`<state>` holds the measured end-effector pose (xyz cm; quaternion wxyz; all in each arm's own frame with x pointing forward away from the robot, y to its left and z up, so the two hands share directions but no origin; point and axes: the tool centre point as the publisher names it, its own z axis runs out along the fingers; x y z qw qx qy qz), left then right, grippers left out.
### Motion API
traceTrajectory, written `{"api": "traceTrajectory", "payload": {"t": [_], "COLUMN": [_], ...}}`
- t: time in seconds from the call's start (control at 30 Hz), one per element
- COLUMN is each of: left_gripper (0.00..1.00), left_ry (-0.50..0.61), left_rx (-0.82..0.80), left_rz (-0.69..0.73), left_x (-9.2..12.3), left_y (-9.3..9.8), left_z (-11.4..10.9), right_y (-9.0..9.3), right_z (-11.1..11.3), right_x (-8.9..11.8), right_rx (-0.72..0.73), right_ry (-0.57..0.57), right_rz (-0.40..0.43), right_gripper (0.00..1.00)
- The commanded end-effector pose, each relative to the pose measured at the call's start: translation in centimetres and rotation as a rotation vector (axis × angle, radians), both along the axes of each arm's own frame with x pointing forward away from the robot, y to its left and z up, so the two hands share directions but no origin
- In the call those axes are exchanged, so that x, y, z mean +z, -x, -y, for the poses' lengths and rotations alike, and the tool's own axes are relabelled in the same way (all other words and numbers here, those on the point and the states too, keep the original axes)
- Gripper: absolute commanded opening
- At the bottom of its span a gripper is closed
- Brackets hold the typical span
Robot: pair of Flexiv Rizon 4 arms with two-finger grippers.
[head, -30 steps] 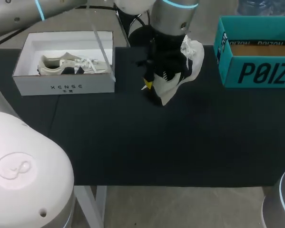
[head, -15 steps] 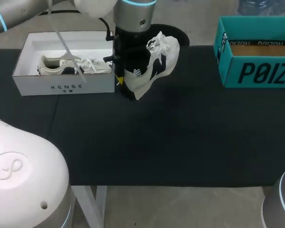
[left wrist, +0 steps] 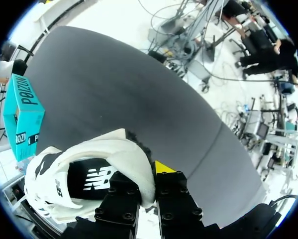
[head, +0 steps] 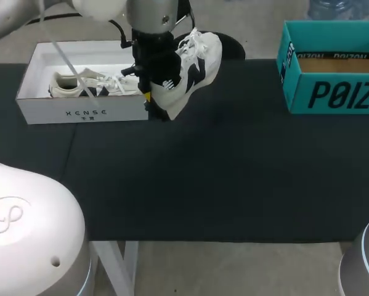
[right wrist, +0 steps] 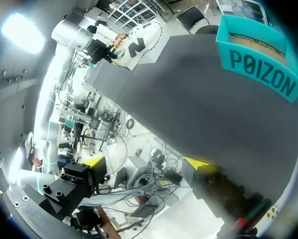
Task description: Take the shoe out of the shoebox, open the shoe tongue, remove and reinsert the insole, then place the shoe into the shoebox
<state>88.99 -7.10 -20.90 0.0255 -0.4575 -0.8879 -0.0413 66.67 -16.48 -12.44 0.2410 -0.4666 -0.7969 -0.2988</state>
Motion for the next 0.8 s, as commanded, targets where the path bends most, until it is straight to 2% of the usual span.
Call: {"api": "traceTrajectory", "payload": {"t": [0.03, 0.43, 0.6, 0.8], "left_gripper": [0.00, 0.00, 0.00, 0.00], "left_ry": [0.010, 0.010, -0.043, -0.022], "left_rx": [-0.002, -0.002, -0.133, -0.284], "left_rz": [0.009, 0.009, 0.066, 0.155], "left_x": [0.1, 0.1, 1.6, 3.1], "left_y": [0.2, 0.2, -1.7, -4.1], "left_z": [-0.2, -0.2, -3.4, -8.0], "right_y": [0.0, 0.0, 0.0, 0.0], "right_z": [0.0, 0.0, 0.0, 0.0], "right_x": [-0.1, -0.1, -0.1, -0.1], "right_rx": [0.000, 0.000, 0.000, 0.000], "right_ry": [0.002, 0.002, 0.002, 0.002], "right_rz": [0.000, 0.000, 0.000, 0.000], "right_gripper": [1.00, 1.00, 1.00, 1.00]}}
